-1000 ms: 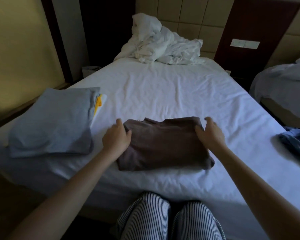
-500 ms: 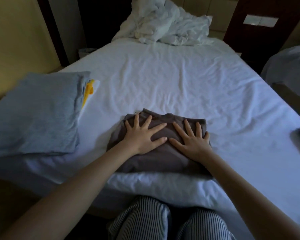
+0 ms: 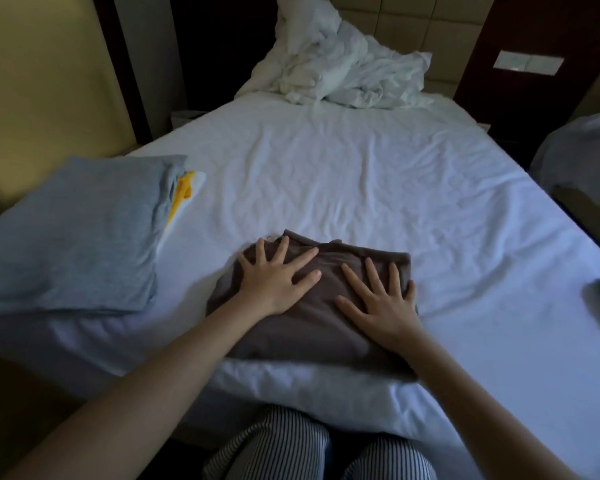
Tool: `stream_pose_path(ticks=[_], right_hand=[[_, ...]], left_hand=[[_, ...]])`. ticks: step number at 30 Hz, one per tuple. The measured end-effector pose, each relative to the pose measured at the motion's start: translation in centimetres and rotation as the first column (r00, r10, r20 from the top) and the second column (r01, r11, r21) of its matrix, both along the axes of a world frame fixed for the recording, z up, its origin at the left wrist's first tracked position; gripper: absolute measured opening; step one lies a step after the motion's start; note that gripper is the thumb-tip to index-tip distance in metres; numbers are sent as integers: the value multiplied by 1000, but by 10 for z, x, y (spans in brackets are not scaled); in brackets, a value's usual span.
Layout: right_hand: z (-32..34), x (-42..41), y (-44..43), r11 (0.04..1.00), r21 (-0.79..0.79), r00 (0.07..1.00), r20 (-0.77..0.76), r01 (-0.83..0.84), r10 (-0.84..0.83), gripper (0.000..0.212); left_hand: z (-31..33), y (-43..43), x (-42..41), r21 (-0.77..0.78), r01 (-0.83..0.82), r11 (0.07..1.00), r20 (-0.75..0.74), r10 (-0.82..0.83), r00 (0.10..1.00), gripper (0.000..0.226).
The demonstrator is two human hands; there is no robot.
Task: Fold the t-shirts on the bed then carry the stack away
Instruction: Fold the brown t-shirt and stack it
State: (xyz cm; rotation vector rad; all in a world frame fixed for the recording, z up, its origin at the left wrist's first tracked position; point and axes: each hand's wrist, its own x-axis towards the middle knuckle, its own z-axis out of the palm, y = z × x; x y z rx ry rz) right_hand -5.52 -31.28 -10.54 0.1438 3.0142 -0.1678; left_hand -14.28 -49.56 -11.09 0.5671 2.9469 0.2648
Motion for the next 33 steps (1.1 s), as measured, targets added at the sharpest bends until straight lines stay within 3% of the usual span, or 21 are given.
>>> stream_pose_path(ticks=[3, 7, 10, 12, 16, 21, 23, 25, 26, 27, 28, 29, 30, 31, 33], right_hand=[[7, -3, 0, 1000, -21, 1000, 2, -1, 2, 64], [13, 1, -5, 1000, -5, 1000, 13, -3, 3, 62], [35, 7, -2, 998, 37, 998, 23, -55, 54, 58], [35, 22, 4, 994, 44, 995, 20, -100, 100, 62], [7, 55, 0, 995, -8, 995, -8, -97, 96, 91], [13, 49, -2, 996, 8, 996, 24, -90, 90, 88], [23, 47, -1, 994, 31, 990, 103, -102, 98, 80], [36, 40, -1, 991, 38, 987, 103, -128, 124, 62], [44, 35, -1, 987, 46, 988, 23, -151, 150, 54], [53, 30, -2, 985, 45, 982, -89, -164, 168, 45], [60, 24, -4, 986, 12, 967, -194, -165, 164, 38], [65, 17, -8, 986, -51, 955, -260, -159, 140, 34], [68, 10, -13, 979, -134, 950, -293, -153, 109, 32], [69, 1, -17, 966, -209, 950, -302, -150, 82, 33], [67, -22, -22, 952, -255, 949, -303, -168, 87, 39]], left_hand=[[6, 1, 2, 5, -5, 1000, -12, 5, 1000, 56], [16, -1, 21, 11, -29, 1000, 2, 29, 1000, 56], [29, -10, 49, 46, 50, 998, -102, -45, 994, 61], [26, -27, 63, 30, 100, 995, -189, -93, 978, 67], [-6, -43, 75, -83, 61, 995, -159, -73, 985, 71], [-7, -37, 75, -92, 28, 995, -145, -41, 989, 83], [1, -38, 78, -87, 3, 996, -96, -12, 995, 74], [11, -34, 92, 41, -7, 999, -67, 9, 998, 62], [13, -31, 103, 211, 1, 977, -103, 21, 994, 57], [17, -28, 114, 444, -2, 896, -126, 65, 990, 49], [21, -26, 125, 677, -51, 734, -70, 133, 989, 37], [25, -27, 135, 834, -192, 517, 115, 177, 977, 28], [27, -28, 141, 868, -398, 298, 360, 175, 916, 27], [26, -30, 144, 791, -595, 138, 580, 139, 803, 30], [20, -33, 150, 584, -812, -5, 812, 7, 584, 32]])
